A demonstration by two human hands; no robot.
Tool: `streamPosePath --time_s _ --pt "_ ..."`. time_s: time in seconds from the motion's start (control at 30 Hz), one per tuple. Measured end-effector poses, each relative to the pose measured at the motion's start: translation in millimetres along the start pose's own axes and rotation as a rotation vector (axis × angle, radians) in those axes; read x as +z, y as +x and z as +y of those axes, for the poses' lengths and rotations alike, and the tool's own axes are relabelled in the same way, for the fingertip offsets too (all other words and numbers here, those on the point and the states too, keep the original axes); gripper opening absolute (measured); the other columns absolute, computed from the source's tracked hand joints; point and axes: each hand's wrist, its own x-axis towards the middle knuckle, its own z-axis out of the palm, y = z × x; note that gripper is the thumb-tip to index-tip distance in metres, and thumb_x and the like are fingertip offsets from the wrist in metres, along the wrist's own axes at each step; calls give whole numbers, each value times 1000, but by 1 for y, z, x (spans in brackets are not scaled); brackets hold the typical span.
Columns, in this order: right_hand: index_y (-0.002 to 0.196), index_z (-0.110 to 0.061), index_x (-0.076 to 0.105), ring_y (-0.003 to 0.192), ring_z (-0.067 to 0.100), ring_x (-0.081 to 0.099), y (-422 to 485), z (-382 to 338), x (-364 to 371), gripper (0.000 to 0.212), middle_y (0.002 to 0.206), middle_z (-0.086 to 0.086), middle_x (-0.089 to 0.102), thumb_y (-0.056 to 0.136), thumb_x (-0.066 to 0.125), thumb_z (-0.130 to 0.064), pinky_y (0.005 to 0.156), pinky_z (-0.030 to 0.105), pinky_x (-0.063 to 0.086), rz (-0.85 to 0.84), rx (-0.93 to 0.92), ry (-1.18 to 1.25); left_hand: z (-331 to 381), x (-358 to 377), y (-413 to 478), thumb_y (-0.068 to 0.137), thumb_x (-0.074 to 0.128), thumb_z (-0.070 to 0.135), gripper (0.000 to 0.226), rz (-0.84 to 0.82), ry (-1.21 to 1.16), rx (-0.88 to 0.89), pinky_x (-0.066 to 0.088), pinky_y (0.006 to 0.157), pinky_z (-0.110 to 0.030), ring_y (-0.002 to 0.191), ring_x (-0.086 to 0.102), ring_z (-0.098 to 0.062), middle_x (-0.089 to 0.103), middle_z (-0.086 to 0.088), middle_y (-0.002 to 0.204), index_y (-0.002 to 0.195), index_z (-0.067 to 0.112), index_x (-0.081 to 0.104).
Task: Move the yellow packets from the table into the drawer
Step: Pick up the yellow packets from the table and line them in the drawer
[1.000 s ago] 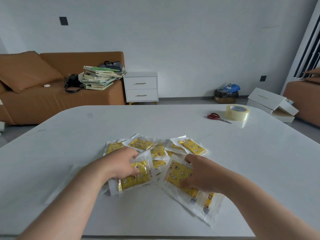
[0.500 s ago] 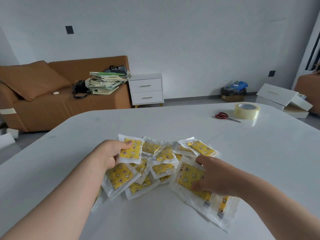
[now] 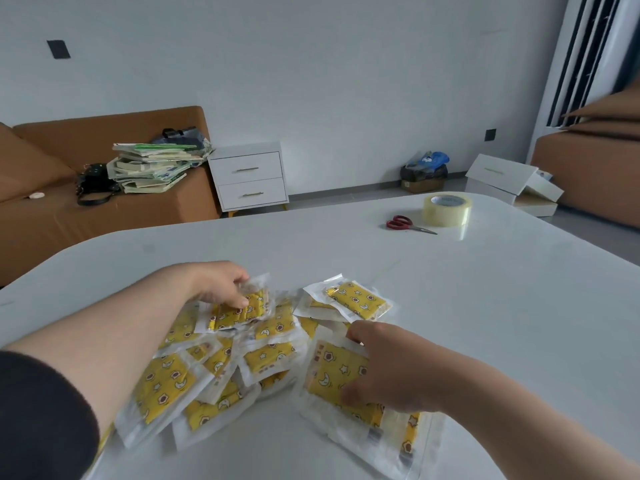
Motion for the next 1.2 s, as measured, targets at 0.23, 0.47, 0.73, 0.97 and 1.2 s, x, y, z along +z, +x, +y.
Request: streamPosePath --time_s 0.23,0.47,0.73,0.97,1.2 --pt "103 -37 44 72 5 51 5 1 1 40 89 -15 51 76 73 -43 53 20 40 -14 -7 -5 -5 -7 10 75 81 15 71 -212 -68 54 36 108 -33 127 45 -18 49 8 131 136 25 48" --pt "112 -35 47 79 7 54 5 0 2 45 93 -16 52 77 73 -45 57 20 43 -17 -9 -6 1 -6 10 72 83 24 61 -168 69 48 43 96 -30 106 53 -17 58 1 121 125 23 54" --pt "113 -34 48 80 7 53 3 -1 0 43 93 -16 49 79 72 -44 60 20 44 -15 5 0 3 -15 -8 70 85 24 32 -19 79 86 44 64 -20 79 60 -7 65 9 88 86 26 58" --pt "122 -32 47 90 13 58 -7 -7 -3 44 100 -13 52 83 69 -39 69 24 50 -20 34 38 10 -31 -31 75 81 22 22 215 -50 94 45 61 -25 75 62 -14 68 -2 86 82 18 61" --pt "108 -25 55 93 22 65 -22 -16 -20 25 100 -1 62 85 64 -27 80 36 57 22 94 190 9 -43 -89 87 70 12 15 205 -790 16 57 74 -35 76 69 -25 72 -11 89 100 7 64"
